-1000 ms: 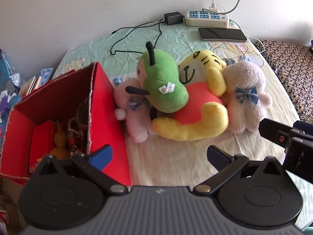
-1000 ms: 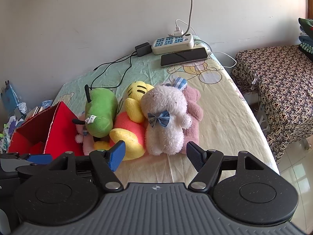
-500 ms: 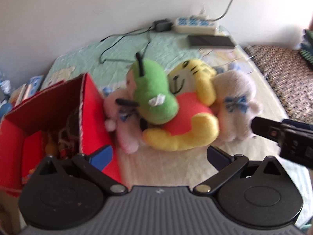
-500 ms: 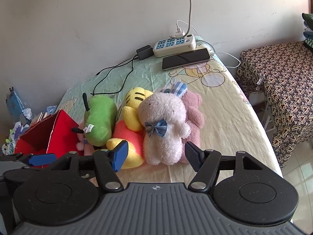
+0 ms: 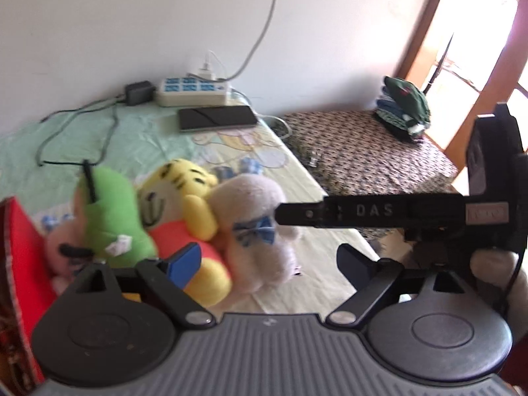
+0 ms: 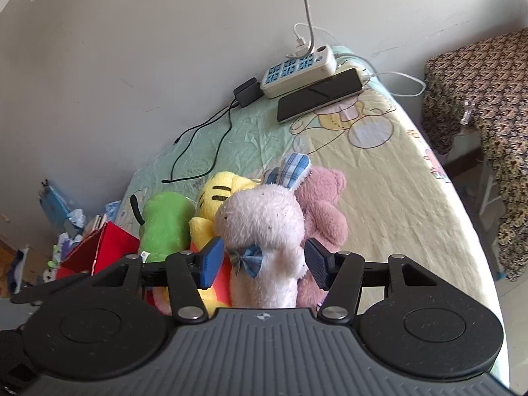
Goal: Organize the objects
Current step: 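Reach the right gripper to the white bunny plush and grasp it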
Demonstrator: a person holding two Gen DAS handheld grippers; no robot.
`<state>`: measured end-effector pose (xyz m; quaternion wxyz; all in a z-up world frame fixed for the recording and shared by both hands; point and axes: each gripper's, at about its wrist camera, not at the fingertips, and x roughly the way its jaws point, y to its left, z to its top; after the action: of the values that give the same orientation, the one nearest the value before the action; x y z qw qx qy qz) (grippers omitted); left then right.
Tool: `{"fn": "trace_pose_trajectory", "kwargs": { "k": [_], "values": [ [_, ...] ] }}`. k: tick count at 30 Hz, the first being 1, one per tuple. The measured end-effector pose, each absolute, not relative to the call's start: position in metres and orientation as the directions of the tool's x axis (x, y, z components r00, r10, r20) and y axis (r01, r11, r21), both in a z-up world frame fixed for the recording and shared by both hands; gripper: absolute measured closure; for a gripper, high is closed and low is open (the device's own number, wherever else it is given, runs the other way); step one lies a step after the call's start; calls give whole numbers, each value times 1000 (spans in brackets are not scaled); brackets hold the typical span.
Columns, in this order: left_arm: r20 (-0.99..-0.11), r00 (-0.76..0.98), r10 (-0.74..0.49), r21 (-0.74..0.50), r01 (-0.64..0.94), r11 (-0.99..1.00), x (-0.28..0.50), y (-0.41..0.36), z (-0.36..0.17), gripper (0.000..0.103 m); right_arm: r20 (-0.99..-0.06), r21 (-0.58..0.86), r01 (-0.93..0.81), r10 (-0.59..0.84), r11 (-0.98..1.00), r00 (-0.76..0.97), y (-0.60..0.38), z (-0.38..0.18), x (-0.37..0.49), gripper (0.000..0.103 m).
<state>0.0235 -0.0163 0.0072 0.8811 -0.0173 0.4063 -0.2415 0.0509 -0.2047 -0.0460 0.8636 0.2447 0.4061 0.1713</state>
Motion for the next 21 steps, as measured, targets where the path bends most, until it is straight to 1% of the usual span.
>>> {"fn": "trace_pose_trajectory", "kwargs": {
  "k": [3, 6, 11, 13, 15, 21],
  "values": [
    [-716, 517, -469, -251, 435, 864, 41, -28, -3, 12, -618, 586, -111, 531, 803, 580, -207, -54, 60, 45],
    [-742, 493, -454, -240, 438, 867, 56, -39, -19, 12, -608, 605, -139, 568, 784, 555, -206, -60, 66, 45],
    [-775, 449, -445, -259, 416, 872, 81, -40, -42, 12, -604, 616, -149, 585, 773, 541, -207, -66, 75, 45],
    [-781, 426, -456, -286, 406, 868, 88, -39, -49, 13, -600, 641, -133, 602, 756, 526, -208, -72, 79, 45],
    [-786, 407, -466, -308, 396, 865, 93, -39, -55, 15, -587, 668, -124, 621, 734, 519, -210, -75, 81, 45],
    [-799, 389, -459, -318, 376, 870, 100, -41, -65, 29, -571, 684, -135, 641, 717, 512, -212, -74, 81, 60]
  ]
}}
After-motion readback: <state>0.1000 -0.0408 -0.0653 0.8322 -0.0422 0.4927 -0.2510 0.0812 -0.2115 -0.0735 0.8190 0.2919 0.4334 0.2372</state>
